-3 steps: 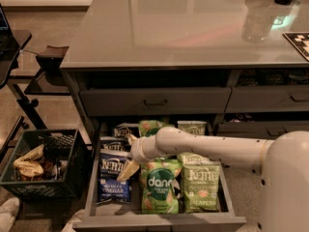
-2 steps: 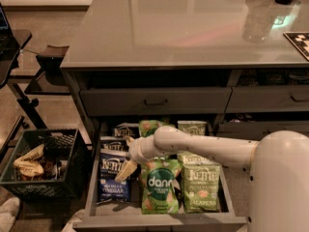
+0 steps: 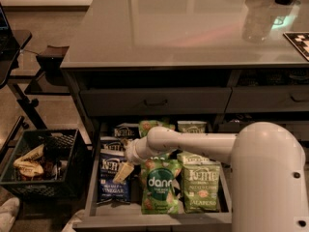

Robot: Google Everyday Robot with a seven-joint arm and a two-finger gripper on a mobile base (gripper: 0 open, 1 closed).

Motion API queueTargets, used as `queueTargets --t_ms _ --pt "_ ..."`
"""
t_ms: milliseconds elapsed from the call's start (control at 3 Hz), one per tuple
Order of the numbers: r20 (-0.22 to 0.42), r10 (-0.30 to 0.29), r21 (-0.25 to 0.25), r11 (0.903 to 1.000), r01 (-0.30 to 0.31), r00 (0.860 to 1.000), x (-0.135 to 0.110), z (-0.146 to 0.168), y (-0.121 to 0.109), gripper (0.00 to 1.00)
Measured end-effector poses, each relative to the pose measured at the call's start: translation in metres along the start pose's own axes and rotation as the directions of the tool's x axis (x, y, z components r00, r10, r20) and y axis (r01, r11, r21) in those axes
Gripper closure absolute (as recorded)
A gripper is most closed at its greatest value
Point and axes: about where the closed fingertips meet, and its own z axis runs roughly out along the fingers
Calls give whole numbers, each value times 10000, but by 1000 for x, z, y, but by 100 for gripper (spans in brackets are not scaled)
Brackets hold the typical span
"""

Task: Pick blue chip bag from middle drawer and place on counter

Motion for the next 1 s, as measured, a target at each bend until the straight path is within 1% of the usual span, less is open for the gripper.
queueTargets --t_ms 333,667,1000 --pt "-493 124 17 9999 -123 9987 8 2 5 0" --pt "-767 245 59 9997 -241 9968 12 0 11 0" --pt "-920 280 69 9996 -275 9954 12 1 16 19"
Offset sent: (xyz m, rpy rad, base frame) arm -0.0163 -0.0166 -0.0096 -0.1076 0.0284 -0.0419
